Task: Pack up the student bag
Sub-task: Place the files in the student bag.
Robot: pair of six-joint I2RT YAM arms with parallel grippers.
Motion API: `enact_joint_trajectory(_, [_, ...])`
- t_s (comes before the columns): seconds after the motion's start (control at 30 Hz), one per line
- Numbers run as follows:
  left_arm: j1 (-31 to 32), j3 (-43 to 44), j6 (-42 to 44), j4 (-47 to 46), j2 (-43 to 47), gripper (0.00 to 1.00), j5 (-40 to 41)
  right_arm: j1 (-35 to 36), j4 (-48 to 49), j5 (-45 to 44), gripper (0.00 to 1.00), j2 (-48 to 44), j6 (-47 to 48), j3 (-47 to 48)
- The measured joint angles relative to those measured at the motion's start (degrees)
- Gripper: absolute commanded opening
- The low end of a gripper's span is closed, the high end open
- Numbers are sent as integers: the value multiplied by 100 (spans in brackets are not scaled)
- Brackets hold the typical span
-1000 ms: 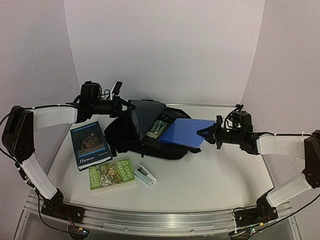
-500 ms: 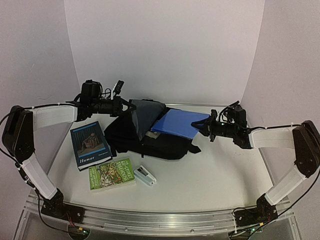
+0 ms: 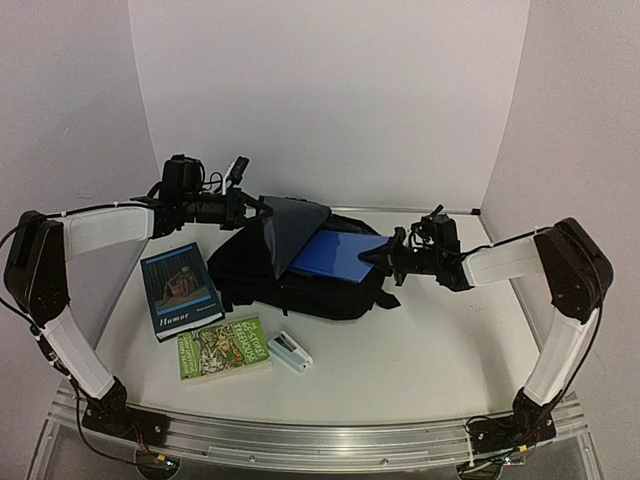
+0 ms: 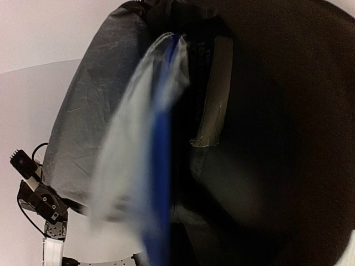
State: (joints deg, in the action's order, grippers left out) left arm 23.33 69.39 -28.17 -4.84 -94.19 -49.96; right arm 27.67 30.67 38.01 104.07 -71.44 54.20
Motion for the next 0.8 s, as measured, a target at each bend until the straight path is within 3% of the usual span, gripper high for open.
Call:
enact_joint_trajectory(0.17, [71, 53, -10, 44, 0, 0, -91, 288, 11, -129, 0, 687, 4, 725])
enact_joint_trajectory(0.3, [192, 74, -13, 43, 0, 0, -92, 496, -224, -394, 7, 1358, 124, 1540])
enact_joint_trajectory(0.53, [389, 78, -37, 155, -2, 0, 46, 699, -836, -963, 32, 2287, 453, 2751])
enact_joint_trajectory(0.7, [411, 79, -58, 295, -2, 0, 268, 714, -1164, -1205, 55, 2459, 650, 2982])
enact_joint_trajectory(0.8, [411, 101, -54, 440, -2, 0, 413, 716, -1369, -1414, 61, 2451, 855, 2989])
